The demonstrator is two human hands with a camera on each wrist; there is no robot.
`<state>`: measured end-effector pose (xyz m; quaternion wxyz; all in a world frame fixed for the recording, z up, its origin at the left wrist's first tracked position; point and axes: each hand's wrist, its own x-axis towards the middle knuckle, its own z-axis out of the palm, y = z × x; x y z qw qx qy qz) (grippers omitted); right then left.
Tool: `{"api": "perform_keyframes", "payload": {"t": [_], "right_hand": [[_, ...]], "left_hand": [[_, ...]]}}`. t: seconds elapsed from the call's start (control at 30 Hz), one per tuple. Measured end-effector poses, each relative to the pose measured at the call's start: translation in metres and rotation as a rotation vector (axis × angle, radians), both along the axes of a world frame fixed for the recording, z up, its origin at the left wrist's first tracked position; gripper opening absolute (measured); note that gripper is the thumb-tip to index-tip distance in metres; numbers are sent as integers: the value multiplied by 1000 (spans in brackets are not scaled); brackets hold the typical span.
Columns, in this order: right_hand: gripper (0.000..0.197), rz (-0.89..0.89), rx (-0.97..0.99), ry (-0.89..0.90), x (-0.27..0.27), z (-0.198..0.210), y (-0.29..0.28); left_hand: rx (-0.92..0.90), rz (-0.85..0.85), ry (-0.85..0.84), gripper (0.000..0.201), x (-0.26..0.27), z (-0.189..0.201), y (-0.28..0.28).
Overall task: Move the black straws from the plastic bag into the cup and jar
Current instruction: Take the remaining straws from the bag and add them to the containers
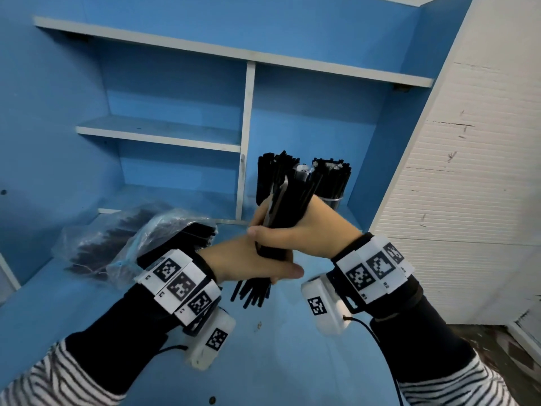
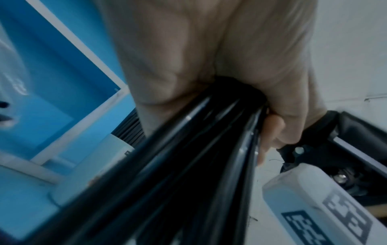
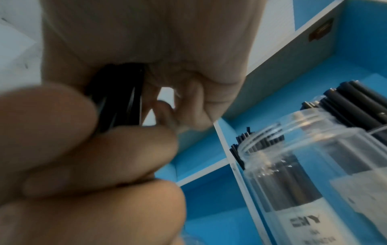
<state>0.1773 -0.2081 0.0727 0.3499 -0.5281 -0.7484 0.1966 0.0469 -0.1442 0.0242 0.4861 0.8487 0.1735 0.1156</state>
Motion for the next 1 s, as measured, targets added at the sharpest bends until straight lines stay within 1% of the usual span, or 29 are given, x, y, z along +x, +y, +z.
{"api": "perform_keyframes", "payload": {"t": [0.07,0.13,0.17,0.23,0.3,0.33,0.4,0.43,0.47,0.5,0.57,0.63,0.7,0.77,0.83,0.9,0.93,1.0], "right_hand": [[8,-38,66,-8,4,13,1],[9,-90,133,37,10,28,2],[9,-112,174,82,13,37,2],[8,-170,292,149,22,53,3],[8,-255,396,188,33,66,4],[9,-305,427,212,38,71,6],[14,-409,466,223,47,76,10],[15,-454,474,214,50,76,13],[14,-491,473,197,53,74,16],[13,-522,462,174,55,71,21],[24,-576,393,130,60,59,31],[30,-591,252,89,65,45,39],[27,-602,104,39,67,29,45],[27,-629,-2,15,70,13,49],[25,-640,-146,-47,74,2,52],[33,-598,-272,-135,77,-3,53],[36,-579,-282,-143,79,-4,54],[33,-554,-235,-109,80,-3,53]], "left_hand": [[-16,33,-150,26,7,5,2],[-8,134,-330,26,14,10,4],[-7,210,-407,33,19,10,7],[64,342,-508,62,26,7,14],[141,445,-498,84,33,-2,21],[149,486,-464,93,36,-7,24],[93,532,-371,110,43,-16,31],[58,537,-318,113,47,-21,35],[27,534,-275,111,50,-24,35],[-6,526,-249,104,53,-28,36],[-47,494,-265,85,58,-33,37],[-64,436,-280,75,63,-36,35],[-60,395,-255,75,67,-40,35],[-70,392,-253,75,70,-43,37],[-84,404,-255,83,72,-45,38],[-81,409,-247,94,74,-46,40],[-74,412,-245,96,74,-45,40],[-56,424,-242,88,76,-45,41]]}}
